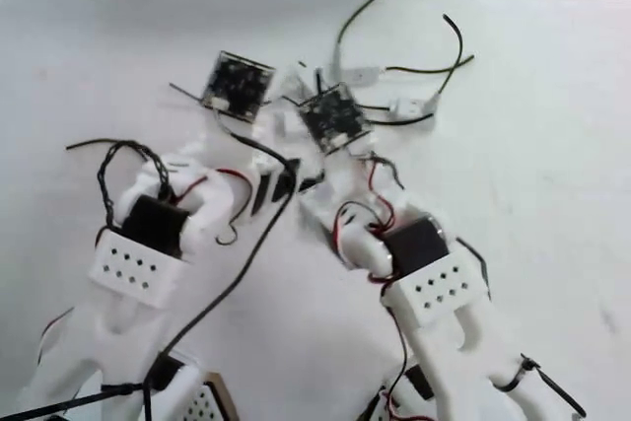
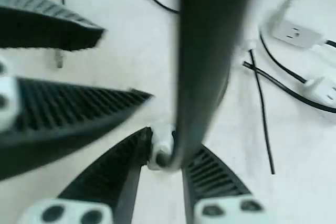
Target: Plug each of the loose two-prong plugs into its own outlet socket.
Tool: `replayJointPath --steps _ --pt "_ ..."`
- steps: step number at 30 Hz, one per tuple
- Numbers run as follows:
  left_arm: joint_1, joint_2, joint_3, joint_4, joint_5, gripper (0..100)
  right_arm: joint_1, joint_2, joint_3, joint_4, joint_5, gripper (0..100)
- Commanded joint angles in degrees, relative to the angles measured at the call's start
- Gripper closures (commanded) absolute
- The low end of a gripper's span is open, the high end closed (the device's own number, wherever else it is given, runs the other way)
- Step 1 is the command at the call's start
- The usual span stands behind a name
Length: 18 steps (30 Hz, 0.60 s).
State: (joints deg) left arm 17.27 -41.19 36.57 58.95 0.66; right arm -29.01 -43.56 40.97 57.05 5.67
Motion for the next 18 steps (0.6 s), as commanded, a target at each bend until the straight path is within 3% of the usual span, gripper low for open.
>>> replayJointPath --steps 1,7,13,18 --pt "-5.93 -1.1 -0.7 0.18 0.18 77 6.55 -1.63 -0.53 -2.68 -0.53 98.1" --pt "-5.49 4.35 0.88 0.35 -0.18 69 15.78 -1.63 3.69 -10.68 -3.87 98.1" --pt "-2.24 25.98 -8.7 2.29 -2.37 67 23.78 -1.63 9.49 -20.62 -10.2 98.1" --pt "1.45 41.71 -19.87 6.86 -2.29 67 25.89 -1.63 11.34 -24.31 -12.75 98.1"
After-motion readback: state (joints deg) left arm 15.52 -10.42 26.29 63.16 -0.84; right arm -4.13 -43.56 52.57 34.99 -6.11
